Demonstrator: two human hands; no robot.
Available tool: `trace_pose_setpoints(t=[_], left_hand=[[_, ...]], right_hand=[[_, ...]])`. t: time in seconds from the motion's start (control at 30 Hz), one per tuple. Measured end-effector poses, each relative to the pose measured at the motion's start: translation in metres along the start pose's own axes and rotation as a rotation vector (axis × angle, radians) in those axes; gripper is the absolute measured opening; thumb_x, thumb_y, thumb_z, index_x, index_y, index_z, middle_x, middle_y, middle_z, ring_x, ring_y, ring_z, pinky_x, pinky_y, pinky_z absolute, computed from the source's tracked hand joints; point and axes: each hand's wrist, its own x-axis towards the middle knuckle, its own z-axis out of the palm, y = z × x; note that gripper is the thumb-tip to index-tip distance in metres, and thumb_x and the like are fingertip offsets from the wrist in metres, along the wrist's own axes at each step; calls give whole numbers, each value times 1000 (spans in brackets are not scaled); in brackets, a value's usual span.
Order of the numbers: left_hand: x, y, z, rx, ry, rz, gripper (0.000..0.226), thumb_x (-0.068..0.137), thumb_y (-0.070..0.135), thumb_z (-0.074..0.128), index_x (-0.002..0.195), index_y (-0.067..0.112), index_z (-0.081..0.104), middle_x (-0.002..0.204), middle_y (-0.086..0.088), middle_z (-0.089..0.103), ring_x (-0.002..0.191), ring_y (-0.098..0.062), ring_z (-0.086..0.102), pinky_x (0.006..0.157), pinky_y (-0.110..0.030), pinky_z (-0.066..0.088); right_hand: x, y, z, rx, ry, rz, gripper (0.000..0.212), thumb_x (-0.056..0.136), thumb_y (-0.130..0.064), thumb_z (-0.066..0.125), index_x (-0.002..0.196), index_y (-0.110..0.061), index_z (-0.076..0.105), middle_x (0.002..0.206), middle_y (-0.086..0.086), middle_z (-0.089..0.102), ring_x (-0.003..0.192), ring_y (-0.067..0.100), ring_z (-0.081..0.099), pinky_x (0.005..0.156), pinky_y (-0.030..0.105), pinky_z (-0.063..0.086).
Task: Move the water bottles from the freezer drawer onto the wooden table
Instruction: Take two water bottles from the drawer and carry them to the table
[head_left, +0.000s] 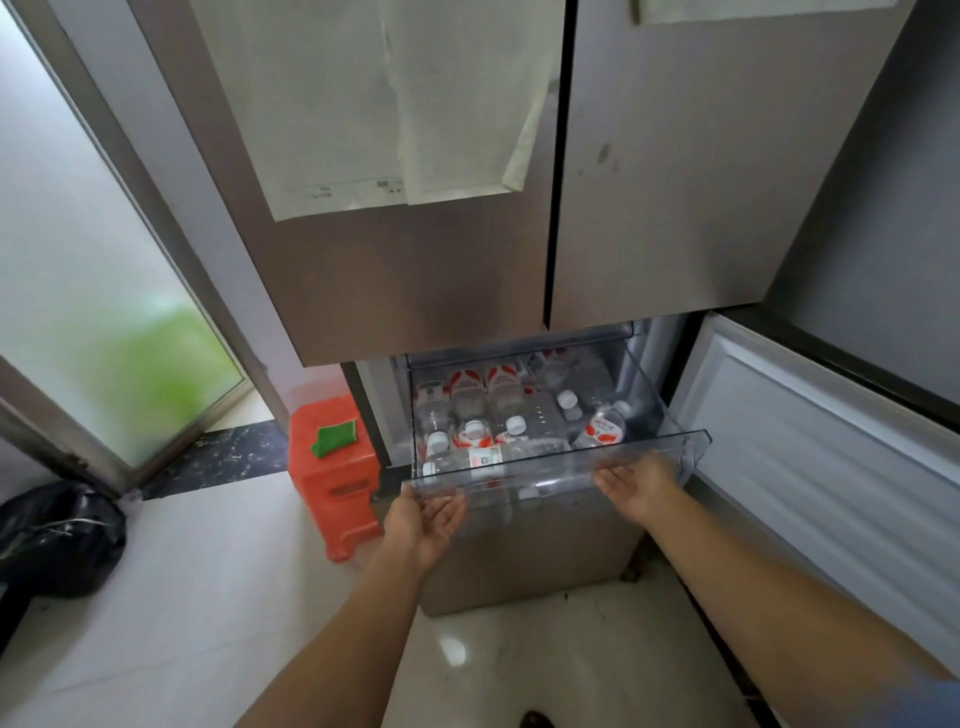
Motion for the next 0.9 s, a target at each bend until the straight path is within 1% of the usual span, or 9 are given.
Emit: trace_pose_setpoints(t=[0.1, 0.17, 0.23, 0.3, 0.4, 0.47, 0.7, 0.8, 0.9], left_hand=[[2, 2, 0, 85, 17, -1, 46, 104, 32, 27, 95, -7, 50, 97, -24, 55, 89, -34, 59, 98, -42, 46], [9, 2, 1, 215, 59, 11, 36, 103, 25, 31, 102, -4, 52, 94, -23, 57, 79, -30, 62, 81, -40, 56], [10, 1, 2, 383, 122, 21, 25, 101, 20, 36, 96, 2, 53, 70, -17, 60, 57, -25, 59, 60, -36, 58], [5, 0, 1, 564, 165, 71, 23, 100, 23, 42, 88, 5, 50, 53, -13, 58, 50, -26, 55, 49, -30, 52], [-1, -1, -2, 790, 195, 172, 29, 98, 31, 46, 83, 7, 51, 65, -19, 61, 55, -27, 57, 54, -29, 45], [-3, 0, -6, 880, 206, 216, 31, 97, 36, 47, 86, 8, 54, 70, -19, 62, 57, -27, 58, 56, -29, 44], [-1, 11, -10, 1126, 240, 270, 44, 94, 49, 48, 89, 6, 57, 70, -12, 64, 56, -20, 57, 47, -23, 39], [-5, 13, -9, 1223, 270, 293, 43, 94, 50, 47, 83, 11, 61, 79, -14, 68, 60, -19, 59, 48, -22, 42], [-4, 13, -8, 1266, 303, 326, 47, 94, 52, 47, 81, 10, 65, 83, -17, 71, 60, -18, 60, 47, -20, 41]], right_hand=[[-11, -8, -3, -217, -11, 28, 25, 102, -21, 39, 106, -2, 55, 103, 20, 64, 101, 30, 63, 95, 44, 49], [-21, -15, -1, -638, -10, 34, 31, 102, -29, 42, 107, -3, 58, 99, 18, 68, 93, 29, 67, 82, 40, 55], [-27, -20, 7, -1024, -61, -8, 36, 99, -36, 48, 105, -3, 63, 89, 13, 72, 80, 25, 71, 67, 34, 55], [-24, -22, 23, -1198, -134, -167, 34, 95, -36, 57, 95, -3, 67, 77, 9, 72, 69, 20, 71, 63, 33, 55], [-10, -28, 55, -1434, -163, -584, 31, 87, -38, 68, 76, -9, 69, 69, 2, 70, 64, 14, 65, 66, 35, 55], [6, -32, 72, -1631, -168, -672, 23, 82, -42, 72, 83, -20, 69, 80, -7, 67, 74, 12, 62, 68, 30, 49], [68, -5, 113, -2027, -711, -461, 57, 78, -34, 76, 129, -17, 58, 120, 2, 61, 102, 18, 59, 81, 28, 47], [81, 7, 129, -2095, -855, -328, 67, 78, -42, 75, 135, -15, 52, 135, 3, 55, 116, 23, 55, 97, 33, 45], [87, 16, 144, -2205, -928, -324, 66, 79, -55, 69, 129, -14, 55, 126, 3, 58, 107, 23, 57, 92, 34, 47]])
